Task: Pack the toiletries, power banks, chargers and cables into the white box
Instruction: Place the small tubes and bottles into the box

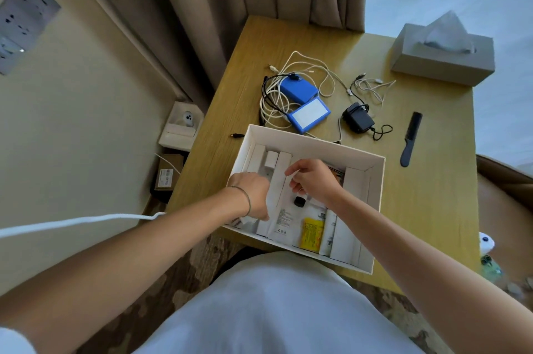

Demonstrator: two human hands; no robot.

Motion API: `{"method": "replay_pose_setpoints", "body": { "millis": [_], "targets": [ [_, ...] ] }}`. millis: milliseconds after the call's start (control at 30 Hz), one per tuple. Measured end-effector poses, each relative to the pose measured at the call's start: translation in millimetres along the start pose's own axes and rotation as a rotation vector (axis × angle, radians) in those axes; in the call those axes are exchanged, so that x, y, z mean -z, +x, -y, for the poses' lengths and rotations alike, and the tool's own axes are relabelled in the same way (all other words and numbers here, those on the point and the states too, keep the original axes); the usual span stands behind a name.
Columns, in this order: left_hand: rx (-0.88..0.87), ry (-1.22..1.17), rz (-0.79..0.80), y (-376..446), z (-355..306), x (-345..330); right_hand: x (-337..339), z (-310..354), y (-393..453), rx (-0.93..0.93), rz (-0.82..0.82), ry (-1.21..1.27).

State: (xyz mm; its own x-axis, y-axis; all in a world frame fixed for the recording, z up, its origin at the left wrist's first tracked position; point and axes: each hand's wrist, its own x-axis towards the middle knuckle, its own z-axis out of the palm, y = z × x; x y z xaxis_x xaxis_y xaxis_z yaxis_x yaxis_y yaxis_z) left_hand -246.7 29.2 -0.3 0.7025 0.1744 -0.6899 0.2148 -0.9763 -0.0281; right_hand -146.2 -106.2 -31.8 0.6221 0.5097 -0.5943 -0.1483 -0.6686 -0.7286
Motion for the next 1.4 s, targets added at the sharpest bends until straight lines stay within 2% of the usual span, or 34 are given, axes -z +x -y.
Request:
{"method": "replay_pose_setpoints", "body": {
  "millis": [100, 233, 467, 933, 1233, 1400],
  "targets": [
    [0.005, -0.058, -0.101, 1, 2, -7, -1, -1, -1, 0.001, 0.001, 0.003],
    [0.003, -0.133, -0.12, -2, 2, -8, -1, -3, -2, 0.0, 0.008, -0.006],
    [0.021, -0.142, 0.03, -7, -1, -2, -1, -4, -3, -0.001, 0.003, -0.018],
    [0.174, -0.095, 0.095, 11, -8, -1, 5, -10, -1, -0.008, 0.009, -0.003],
    [0.111, -0.012, -0.096, 2, -6, 1, 13, -13, 6, 0.016, -0.009, -0.005],
    [0.057, -0.256, -0.35, -8, -3, 23, 22, 1, 0, 0.089, -0.016, -0.02]
  ]
}}
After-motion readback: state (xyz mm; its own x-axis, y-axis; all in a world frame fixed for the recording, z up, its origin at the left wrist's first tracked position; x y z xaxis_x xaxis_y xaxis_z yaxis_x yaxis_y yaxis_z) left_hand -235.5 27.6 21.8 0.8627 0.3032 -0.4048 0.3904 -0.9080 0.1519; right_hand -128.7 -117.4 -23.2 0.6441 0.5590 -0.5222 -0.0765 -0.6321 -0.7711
